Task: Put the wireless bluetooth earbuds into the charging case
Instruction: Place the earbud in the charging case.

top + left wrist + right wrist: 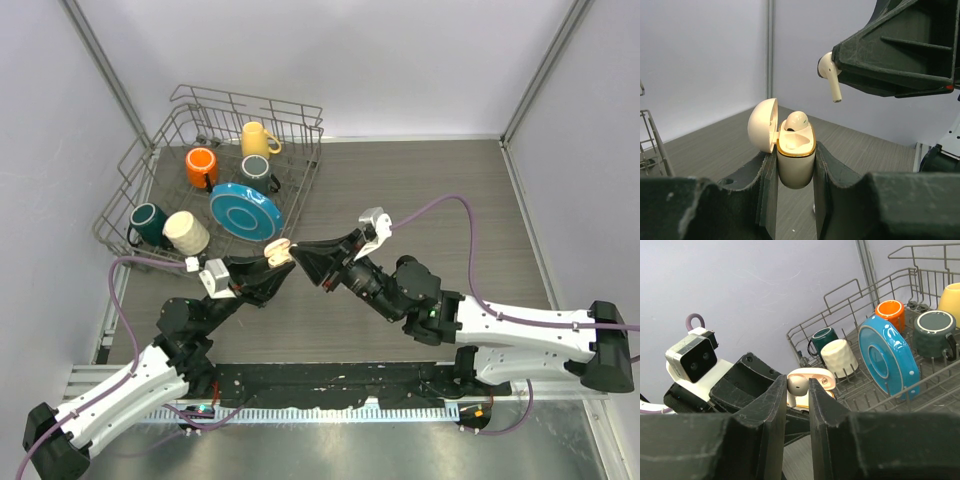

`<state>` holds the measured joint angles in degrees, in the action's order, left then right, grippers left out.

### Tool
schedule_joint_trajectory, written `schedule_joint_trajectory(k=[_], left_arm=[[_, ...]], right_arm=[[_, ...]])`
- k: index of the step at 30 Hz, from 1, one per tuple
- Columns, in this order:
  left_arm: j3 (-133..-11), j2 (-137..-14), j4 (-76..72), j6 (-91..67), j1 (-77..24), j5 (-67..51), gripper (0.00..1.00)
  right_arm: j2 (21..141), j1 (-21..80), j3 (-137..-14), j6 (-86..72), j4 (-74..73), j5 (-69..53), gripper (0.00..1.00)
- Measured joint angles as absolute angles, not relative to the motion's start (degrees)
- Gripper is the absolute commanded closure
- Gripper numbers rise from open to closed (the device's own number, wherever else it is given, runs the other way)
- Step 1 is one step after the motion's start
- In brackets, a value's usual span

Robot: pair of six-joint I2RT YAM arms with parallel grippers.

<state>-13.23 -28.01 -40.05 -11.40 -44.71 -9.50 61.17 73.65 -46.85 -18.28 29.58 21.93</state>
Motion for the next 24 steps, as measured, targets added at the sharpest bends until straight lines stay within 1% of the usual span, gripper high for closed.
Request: schedule_joint_trajectory(k=[24], left_arm=[[-13.21,-28.29,-40.36,-11.53,-44.71,-10.33,1.0]], right_arm=[[67.02,75.44,-48.77,-13.43,31.75,23.86,0.99]])
